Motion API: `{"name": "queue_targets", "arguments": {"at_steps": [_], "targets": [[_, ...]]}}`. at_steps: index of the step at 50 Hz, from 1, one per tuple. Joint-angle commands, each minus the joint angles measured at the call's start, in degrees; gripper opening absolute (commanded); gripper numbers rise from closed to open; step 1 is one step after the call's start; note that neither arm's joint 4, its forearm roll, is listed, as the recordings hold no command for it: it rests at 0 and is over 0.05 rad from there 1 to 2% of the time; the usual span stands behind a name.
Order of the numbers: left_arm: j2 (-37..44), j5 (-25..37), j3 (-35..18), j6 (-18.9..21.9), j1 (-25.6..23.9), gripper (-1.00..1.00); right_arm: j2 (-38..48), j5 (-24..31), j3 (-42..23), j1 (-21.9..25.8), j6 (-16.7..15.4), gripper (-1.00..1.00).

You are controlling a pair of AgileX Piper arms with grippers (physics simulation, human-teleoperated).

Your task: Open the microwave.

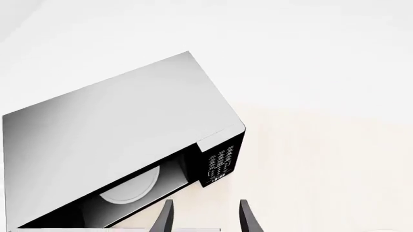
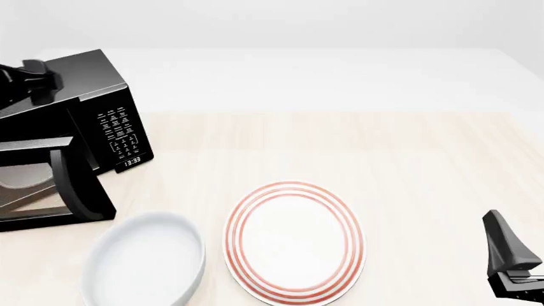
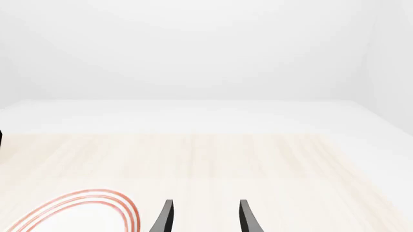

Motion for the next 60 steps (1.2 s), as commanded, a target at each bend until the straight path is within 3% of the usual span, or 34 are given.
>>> {"name": "queue_targets", "arguments": {"at_steps": [1,22,60], "targets": [[2.16,2.22,-1.58,1.01,3.03,1.0,-0.01,0.0,0.0,0.0,0.01,1.0],[3.0,2.56,-1.65,1.75,9.92,1.0,-0.01,0.0,0.0,0.01,0.0,1.0],[14.81,-4.04,-2.64,-0.23,10.72,1.0,0.01,0.0,0.0,0.0,0.0,1.0]]}}
